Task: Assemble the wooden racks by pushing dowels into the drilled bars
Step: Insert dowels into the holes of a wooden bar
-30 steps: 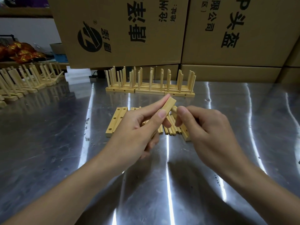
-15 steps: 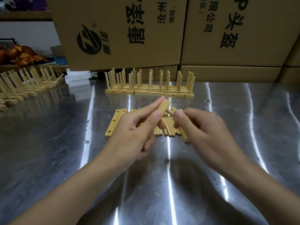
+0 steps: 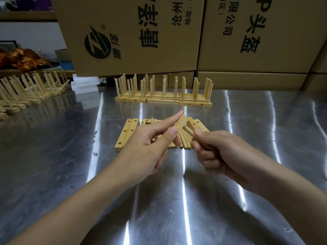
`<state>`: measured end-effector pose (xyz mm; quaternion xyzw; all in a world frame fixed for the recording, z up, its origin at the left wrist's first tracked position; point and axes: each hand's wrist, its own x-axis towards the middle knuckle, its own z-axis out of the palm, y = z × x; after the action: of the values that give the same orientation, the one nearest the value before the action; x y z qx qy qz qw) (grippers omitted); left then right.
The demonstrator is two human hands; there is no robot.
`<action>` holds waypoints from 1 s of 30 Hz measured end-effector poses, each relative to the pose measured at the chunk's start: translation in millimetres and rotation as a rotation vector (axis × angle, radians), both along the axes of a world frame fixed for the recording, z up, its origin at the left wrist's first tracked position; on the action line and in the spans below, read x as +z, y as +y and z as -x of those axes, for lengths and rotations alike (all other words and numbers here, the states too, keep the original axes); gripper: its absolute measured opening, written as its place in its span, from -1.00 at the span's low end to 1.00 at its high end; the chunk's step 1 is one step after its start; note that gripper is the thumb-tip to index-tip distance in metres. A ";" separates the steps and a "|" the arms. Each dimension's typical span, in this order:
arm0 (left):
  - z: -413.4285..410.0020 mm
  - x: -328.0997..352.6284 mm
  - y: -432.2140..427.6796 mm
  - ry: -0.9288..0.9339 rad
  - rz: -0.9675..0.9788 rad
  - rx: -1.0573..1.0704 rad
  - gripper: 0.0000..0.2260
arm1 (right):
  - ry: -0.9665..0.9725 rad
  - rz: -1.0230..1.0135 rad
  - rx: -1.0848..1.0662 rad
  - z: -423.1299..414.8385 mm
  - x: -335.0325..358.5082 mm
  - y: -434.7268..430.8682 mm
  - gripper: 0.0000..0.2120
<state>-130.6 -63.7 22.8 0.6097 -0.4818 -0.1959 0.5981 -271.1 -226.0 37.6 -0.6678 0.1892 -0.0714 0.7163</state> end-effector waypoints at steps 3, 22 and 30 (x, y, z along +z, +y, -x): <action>0.8 -5.4 -2.8 -0.100 0.000 0.092 -0.63 | -0.112 0.669 -0.210 -7.3 -13.4 13.7 -0.59; -6.0 -2.2 -0.2 -0.112 -0.082 0.027 -0.66 | -0.116 0.283 -0.095 -10.0 -10.9 21.2 -0.62; -8.5 -5.3 -1.9 -0.171 -0.111 0.094 -0.65 | -0.141 0.298 -0.192 -14.8 -21.0 22.1 -0.62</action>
<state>-122.0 -65.6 17.6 0.6784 -0.4902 -0.1416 0.5286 -256.2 -203.9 16.6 -0.7389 0.1887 -0.2134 0.6107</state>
